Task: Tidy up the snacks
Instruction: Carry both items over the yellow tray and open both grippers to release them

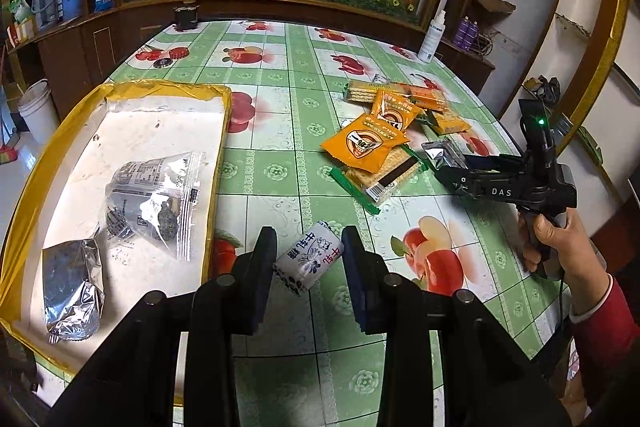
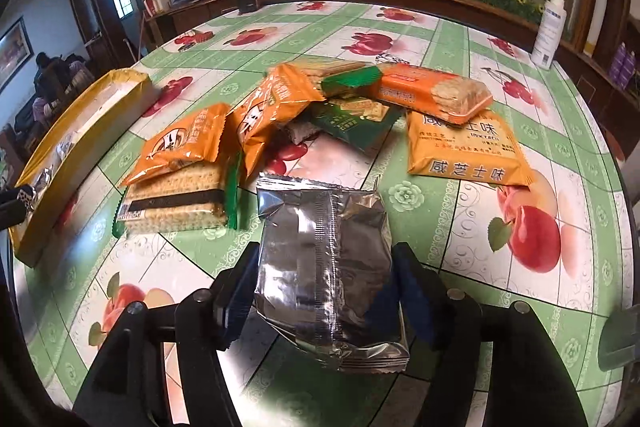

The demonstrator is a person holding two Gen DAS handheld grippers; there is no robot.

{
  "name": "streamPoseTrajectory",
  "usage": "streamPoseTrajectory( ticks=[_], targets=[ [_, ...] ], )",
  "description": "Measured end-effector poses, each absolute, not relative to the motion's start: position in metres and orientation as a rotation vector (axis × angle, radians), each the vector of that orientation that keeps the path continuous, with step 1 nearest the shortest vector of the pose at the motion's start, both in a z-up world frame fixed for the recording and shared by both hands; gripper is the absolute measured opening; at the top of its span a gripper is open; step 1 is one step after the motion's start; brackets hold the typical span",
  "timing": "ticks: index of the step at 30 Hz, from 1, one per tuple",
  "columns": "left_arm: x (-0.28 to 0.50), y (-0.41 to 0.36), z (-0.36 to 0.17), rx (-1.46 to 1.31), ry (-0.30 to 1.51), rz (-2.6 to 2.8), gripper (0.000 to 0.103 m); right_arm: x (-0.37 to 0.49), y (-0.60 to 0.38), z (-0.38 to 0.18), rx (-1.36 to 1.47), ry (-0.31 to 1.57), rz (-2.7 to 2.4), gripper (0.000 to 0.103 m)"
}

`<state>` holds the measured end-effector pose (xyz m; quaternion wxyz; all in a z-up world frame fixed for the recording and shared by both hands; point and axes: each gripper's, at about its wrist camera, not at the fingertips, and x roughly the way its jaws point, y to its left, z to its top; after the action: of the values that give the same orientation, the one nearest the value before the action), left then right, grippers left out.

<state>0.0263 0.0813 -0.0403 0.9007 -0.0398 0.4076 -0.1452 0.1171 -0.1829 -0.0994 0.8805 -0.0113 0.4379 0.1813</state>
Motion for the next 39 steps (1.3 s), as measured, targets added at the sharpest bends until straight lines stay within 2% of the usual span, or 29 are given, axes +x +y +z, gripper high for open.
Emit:
streamPoseTrajectory(
  ticks=[4, 5, 6, 8, 16, 26, 39],
  targets=[
    [0.026, 0.082, -0.039, -0.083, 0.84, -0.3, 0.031, 0.123, -0.186, -0.1, -0.011, 0.935, 0.381, 0.068],
    [0.025, 0.082, -0.039, -0.084, 0.839, -0.298, 0.031, 0.124, -0.184, -0.1, -0.03, 0.933, 0.377, 0.067],
    [0.024, 0.083, -0.039, -0.085, 0.836, -0.293, 0.031, 0.125, -0.182, -0.1, -0.044, 0.937, 0.374, 0.061],
    [0.024, 0.086, -0.038, -0.086, 0.834, -0.279, 0.031, 0.123, -0.181, -0.098, -0.037, 0.938, 0.38, 0.06],
    [0.023, 0.102, -0.034, -0.075, 0.811, -0.171, 0.031, 0.086, -0.173, -0.057, 0.098, 0.797, 0.459, 0.06],
    [0.014, 0.15, -0.027, -0.075, 0.772, 0.034, 0.031, 0.059, -0.09, -0.01, 0.183, 0.712, 0.724, 0.06],
    [0.013, 0.197, -0.036, -0.095, 0.769, 0.174, 0.031, 0.065, 0.017, -0.017, 0.226, 0.769, 0.921, 0.059]
  ],
)
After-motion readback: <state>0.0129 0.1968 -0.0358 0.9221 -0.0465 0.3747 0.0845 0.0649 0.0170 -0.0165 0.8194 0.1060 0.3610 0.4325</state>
